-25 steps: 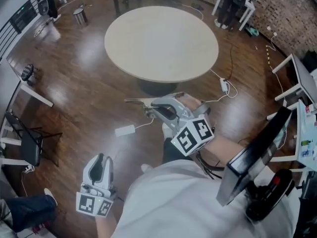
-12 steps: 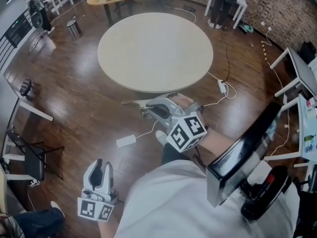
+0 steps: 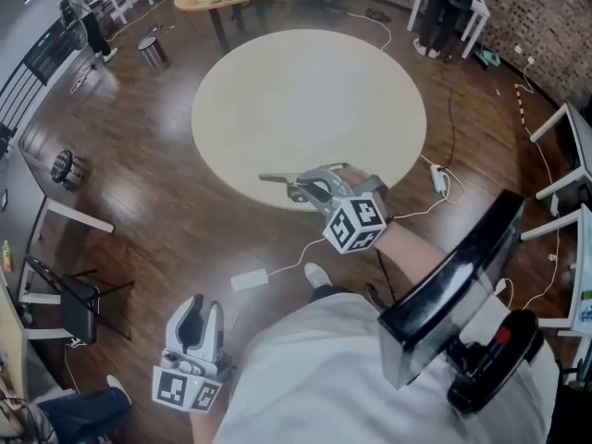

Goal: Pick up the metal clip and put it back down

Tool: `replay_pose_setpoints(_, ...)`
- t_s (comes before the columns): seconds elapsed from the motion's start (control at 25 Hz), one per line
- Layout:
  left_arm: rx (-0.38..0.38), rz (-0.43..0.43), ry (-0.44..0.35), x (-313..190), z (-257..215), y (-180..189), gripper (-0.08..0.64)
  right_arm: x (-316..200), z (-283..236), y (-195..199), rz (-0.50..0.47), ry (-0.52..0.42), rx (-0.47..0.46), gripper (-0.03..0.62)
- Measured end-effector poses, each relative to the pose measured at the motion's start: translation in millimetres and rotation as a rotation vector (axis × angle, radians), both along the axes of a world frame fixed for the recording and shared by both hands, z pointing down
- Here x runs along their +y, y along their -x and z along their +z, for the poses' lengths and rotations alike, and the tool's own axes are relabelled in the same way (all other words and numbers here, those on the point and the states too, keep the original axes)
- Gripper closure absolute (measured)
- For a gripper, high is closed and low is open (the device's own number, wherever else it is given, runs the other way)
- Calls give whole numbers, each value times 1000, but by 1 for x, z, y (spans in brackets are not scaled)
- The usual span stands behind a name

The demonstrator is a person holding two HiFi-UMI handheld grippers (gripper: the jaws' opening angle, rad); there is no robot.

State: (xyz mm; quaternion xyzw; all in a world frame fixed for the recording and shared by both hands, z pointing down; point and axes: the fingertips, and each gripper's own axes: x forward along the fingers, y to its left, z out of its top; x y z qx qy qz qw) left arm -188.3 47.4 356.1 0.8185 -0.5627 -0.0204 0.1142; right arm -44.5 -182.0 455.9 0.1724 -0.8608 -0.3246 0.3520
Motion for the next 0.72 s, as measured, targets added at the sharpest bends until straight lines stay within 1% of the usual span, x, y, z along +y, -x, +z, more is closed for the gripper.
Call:
replay_pose_setpoints(0.2, -17, -4, 27, -35, -4, -10, 453, -65, 46, -9, 7, 9, 43, 585)
replay_pose_setpoints(0.4, -25, -5, 59, -71, -6, -18, 453, -121, 99, -8, 6, 24, 89, 585)
replay_pose_setpoints(0.56, -38, -11, 80, -94, -11, -19, 453, -153, 143, -6, 12, 41, 135, 585)
replay_pose_setpoints(0.72, -14, -15, 98, -112, -10, -17, 453, -172, 173, -5, 22, 51, 160, 584)
